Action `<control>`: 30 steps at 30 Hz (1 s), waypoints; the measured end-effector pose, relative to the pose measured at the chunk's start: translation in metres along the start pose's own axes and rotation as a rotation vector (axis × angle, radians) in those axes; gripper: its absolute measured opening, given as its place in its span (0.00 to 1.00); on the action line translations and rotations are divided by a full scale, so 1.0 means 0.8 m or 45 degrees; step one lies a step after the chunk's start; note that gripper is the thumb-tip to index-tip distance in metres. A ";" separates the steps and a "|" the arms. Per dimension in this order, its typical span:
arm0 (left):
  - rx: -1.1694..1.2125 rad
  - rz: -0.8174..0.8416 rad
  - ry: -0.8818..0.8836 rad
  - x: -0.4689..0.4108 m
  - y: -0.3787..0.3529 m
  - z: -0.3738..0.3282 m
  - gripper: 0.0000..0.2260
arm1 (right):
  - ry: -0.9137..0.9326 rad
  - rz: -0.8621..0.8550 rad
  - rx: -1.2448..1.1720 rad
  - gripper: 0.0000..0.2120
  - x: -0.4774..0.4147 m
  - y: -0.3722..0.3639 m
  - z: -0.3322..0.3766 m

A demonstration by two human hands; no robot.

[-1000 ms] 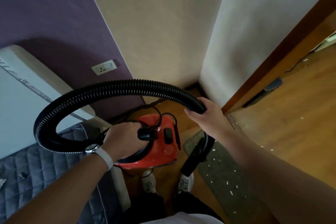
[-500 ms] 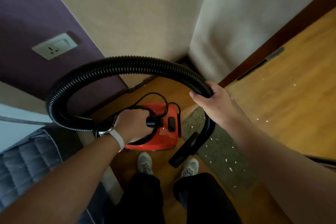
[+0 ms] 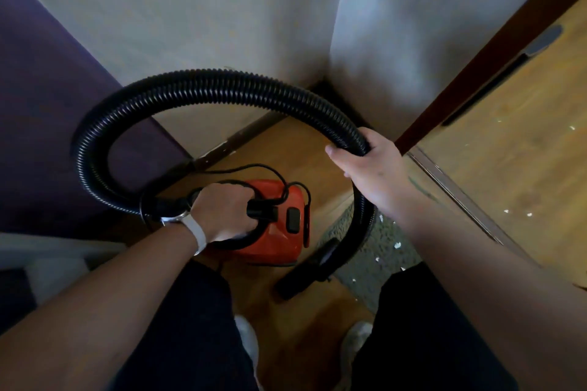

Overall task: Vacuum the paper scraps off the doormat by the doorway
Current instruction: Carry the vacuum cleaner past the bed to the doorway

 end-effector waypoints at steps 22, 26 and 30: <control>-0.455 -0.382 -0.590 -0.163 -0.117 -0.035 0.14 | -0.001 -0.182 0.422 0.14 -0.097 0.025 -0.197; -0.421 -0.400 -0.581 -0.176 -0.122 -0.037 0.15 | -0.047 -0.163 0.492 0.15 -0.097 0.023 -0.224; -0.219 -0.482 -0.388 -0.167 -0.128 -0.028 0.25 | -0.085 -0.138 0.521 0.14 -0.092 0.019 -0.246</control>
Point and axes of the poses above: each hand's wrist, its own x-axis away from the middle knuckle, its own y-axis out of the back of the hand, z = x × y, the point moved 9 cm from there along -x, towards the middle knuckle, and after that the axes turned 3 degrees about -z, right-handed, at the moved point
